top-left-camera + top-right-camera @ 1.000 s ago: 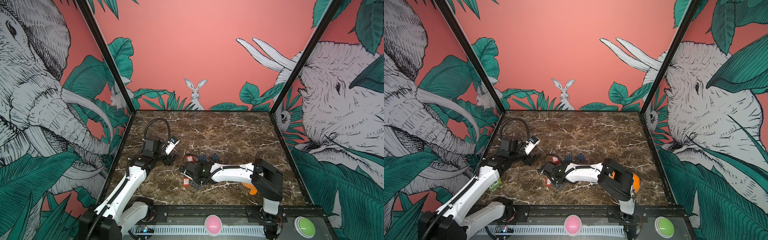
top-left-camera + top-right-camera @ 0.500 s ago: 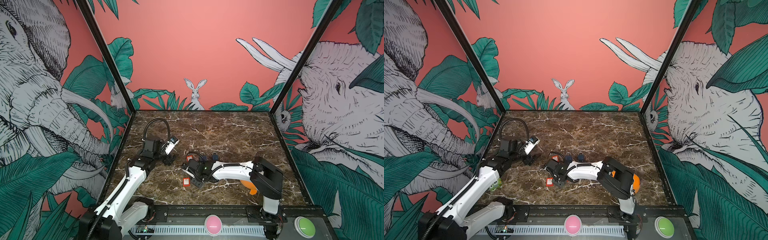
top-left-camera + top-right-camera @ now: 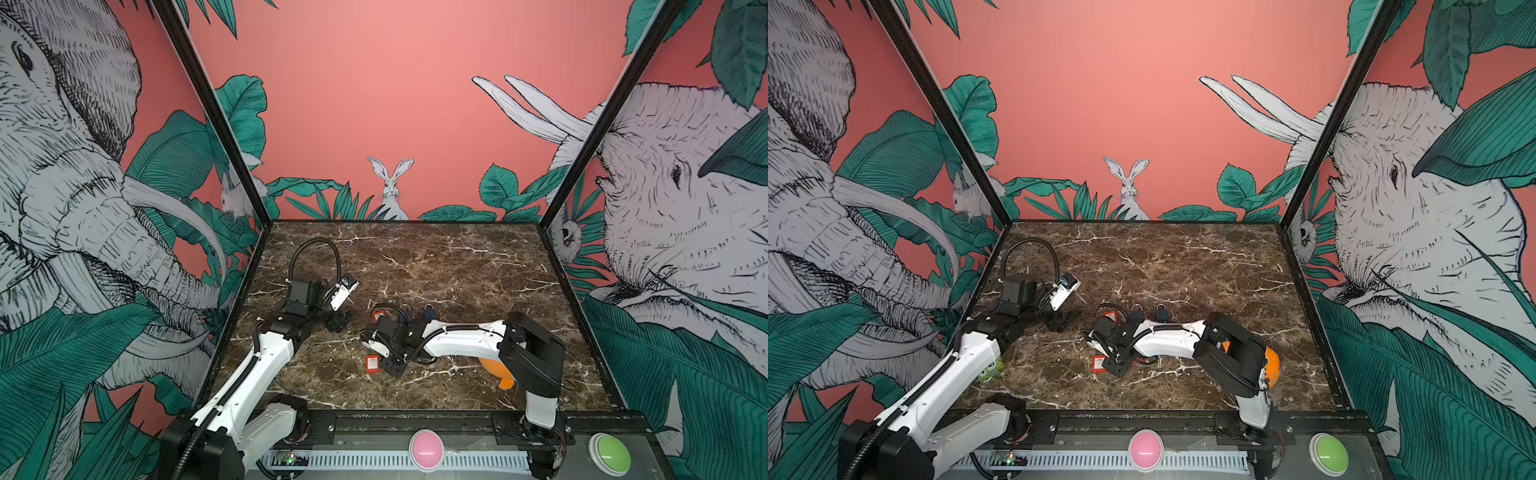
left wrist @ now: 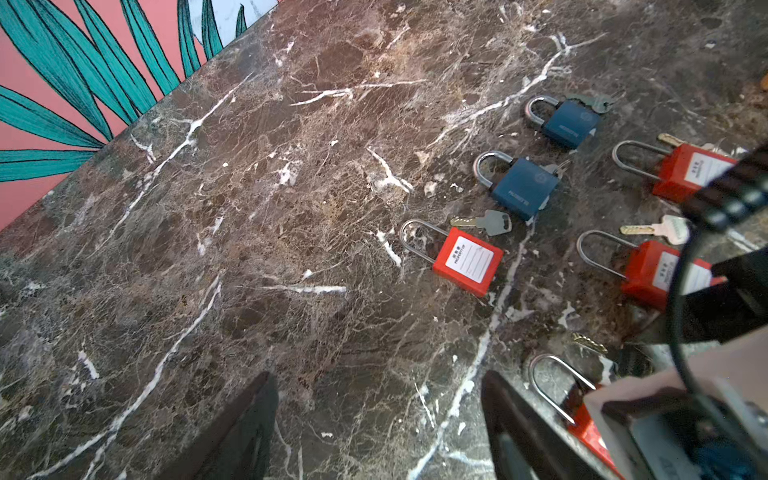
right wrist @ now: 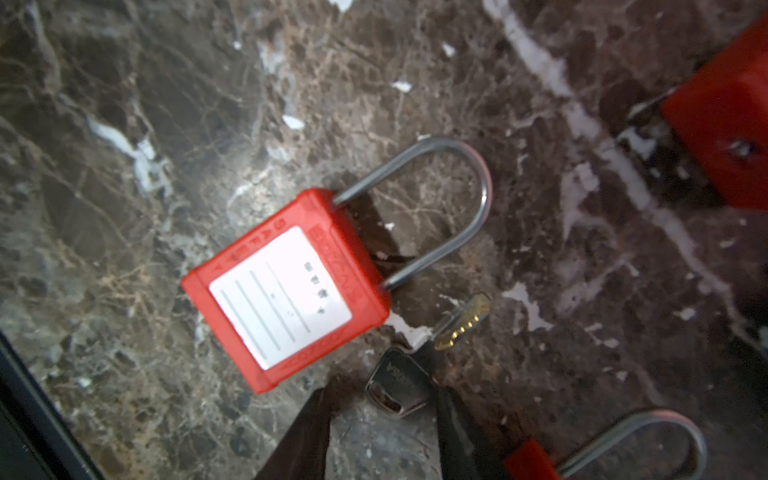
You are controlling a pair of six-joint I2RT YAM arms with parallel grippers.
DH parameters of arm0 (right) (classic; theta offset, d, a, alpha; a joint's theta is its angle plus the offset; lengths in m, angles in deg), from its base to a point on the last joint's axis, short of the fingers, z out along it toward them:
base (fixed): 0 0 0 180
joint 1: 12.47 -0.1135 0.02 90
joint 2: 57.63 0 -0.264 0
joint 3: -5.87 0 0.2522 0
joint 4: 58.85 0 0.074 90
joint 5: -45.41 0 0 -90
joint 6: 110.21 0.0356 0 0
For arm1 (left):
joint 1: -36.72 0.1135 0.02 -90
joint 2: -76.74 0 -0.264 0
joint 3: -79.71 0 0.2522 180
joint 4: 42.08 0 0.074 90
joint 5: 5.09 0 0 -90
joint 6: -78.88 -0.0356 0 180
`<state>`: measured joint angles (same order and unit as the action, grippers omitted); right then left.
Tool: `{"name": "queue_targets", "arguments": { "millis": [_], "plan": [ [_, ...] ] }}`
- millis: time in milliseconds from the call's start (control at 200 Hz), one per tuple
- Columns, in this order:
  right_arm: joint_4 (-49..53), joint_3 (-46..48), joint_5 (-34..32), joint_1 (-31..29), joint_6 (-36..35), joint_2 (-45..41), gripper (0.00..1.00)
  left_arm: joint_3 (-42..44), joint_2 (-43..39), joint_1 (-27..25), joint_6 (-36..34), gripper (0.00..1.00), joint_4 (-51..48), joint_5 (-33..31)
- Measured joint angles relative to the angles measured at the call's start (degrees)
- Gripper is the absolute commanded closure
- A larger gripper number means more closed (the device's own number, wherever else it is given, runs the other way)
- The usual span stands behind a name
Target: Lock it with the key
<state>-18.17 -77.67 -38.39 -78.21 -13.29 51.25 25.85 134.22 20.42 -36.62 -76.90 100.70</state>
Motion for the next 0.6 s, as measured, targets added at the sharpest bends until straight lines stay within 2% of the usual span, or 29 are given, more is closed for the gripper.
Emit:
{"name": "queue_targets", "arguments": {
  "millis": [155, 400, 500, 600],
  "plan": [
    [0.2, 0.2, -0.3, 0.2, -1.1, -1.0, 0.57, 1.0, 0.0, 0.0, 0.0, 0.21, 0.6, -0.3],
    [-0.8, -0.2, -10.4, 0.3, -3.7, -6.0, 0.54, 5.1, -3.7, 0.8, 0.7, 0.19, 5.5, -1.7],
    [-5.4, 3.3, -14.9, 1.3, -4.6, -12.0, 0.5, 7.0, -5.7, 1.5, 2.2, 0.18, 8.9, -3.1],
    [-10.2, 9.4, -21.0, 4.9, -5.4, -20.6, 0.41, 9.0, -5.8, 3.2, 5.0, 0.18, 14.9, -6.1]
  ]
}}
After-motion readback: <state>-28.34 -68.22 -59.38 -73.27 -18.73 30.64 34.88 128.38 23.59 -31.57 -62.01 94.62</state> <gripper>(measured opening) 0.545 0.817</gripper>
